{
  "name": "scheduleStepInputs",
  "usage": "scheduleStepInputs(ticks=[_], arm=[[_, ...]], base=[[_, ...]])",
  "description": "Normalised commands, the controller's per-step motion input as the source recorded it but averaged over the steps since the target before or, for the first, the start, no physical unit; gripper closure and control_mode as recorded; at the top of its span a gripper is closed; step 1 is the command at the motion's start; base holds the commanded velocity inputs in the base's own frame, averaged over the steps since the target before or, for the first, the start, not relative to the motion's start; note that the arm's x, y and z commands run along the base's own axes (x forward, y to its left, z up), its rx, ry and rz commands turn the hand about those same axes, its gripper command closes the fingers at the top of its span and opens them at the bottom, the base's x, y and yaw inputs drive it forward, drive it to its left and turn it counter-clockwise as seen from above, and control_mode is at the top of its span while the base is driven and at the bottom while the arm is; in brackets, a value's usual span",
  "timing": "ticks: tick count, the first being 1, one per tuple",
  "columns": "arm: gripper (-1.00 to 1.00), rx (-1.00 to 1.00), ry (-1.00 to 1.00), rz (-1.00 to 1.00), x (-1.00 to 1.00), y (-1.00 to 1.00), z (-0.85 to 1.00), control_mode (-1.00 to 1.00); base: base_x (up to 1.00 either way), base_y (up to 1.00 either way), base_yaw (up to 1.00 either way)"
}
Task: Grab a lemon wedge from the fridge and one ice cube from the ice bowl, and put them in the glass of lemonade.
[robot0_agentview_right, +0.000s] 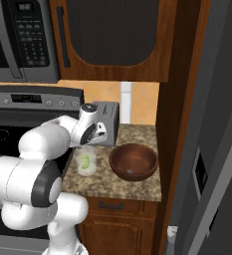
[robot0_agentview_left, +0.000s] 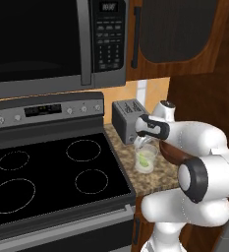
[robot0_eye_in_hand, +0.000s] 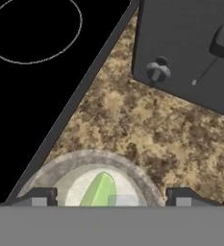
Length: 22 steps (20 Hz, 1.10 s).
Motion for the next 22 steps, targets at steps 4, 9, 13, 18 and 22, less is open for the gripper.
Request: scheduleStepInputs(ticks=[4, 9, 13, 18, 22], arm=[[-1.00, 0.00, -0.05, -0.01, -0.22, -0.04, 0.61, -1.00], [-1.00, 0.00, -0.01, -0.10, -0.74, -0.39, 0.48, -1.00], [-1.00, 0.00, -0.01, -0.24, -1.00, -0.26, 0.20, -1.00], [-1.00, -0.02, -0.26, -0.08, -1.00, 0.03, 0.34, -1.00], [-1.00, -0.01, -0.22, 0.00, -0.77, 0.01, 0.23, -1.00]], base=[[0.00, 0.00, 0.00], [0.00, 0.00, 0.00], [0.00, 0.00, 0.00], [0.00, 0.00, 0.00], [0.00, 0.00, 0.00]])
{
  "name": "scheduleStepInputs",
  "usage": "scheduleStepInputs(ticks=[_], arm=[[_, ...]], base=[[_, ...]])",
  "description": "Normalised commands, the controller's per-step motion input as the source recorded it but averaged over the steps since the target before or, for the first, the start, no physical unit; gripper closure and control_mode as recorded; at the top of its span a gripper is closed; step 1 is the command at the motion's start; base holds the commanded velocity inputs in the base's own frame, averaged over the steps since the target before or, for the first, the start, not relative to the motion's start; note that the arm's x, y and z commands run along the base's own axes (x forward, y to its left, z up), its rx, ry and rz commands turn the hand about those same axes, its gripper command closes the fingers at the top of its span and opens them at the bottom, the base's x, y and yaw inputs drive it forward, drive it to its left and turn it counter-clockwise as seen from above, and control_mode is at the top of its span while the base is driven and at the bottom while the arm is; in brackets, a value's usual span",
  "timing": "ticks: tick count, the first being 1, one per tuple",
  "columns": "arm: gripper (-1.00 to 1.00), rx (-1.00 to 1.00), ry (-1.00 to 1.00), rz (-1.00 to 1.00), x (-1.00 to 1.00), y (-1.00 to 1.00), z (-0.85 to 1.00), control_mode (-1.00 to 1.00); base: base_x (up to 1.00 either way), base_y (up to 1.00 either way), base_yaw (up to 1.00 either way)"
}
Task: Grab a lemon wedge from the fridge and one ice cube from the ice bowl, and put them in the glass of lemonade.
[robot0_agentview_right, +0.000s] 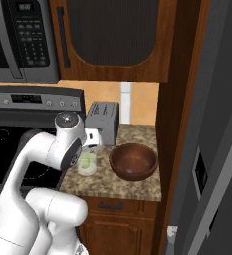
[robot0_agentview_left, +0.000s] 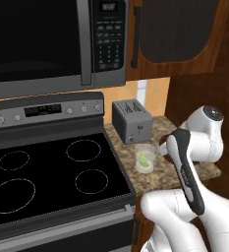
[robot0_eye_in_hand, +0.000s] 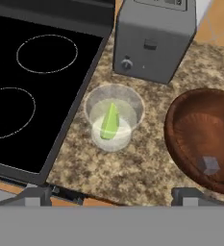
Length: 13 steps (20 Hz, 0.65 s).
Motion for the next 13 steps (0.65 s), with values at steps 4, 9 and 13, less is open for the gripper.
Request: scheduleStepInputs(ticks=[4, 9, 13], arm=[[-1.00, 0.00, 0.01, -0.08, -0.78, -0.03, 0.00, -1.00], [-1.00, 0.00, 0.13, -0.01, -0.40, 0.00, 0.00, -1.00], [-1.00, 0.00, 0.03, -0.05, -0.18, 0.00, 0.00, -1.00]], base=[[0.00, 0.00, 0.00], [0.00, 0.00, 0.00], [0.00, 0.00, 0.00]])
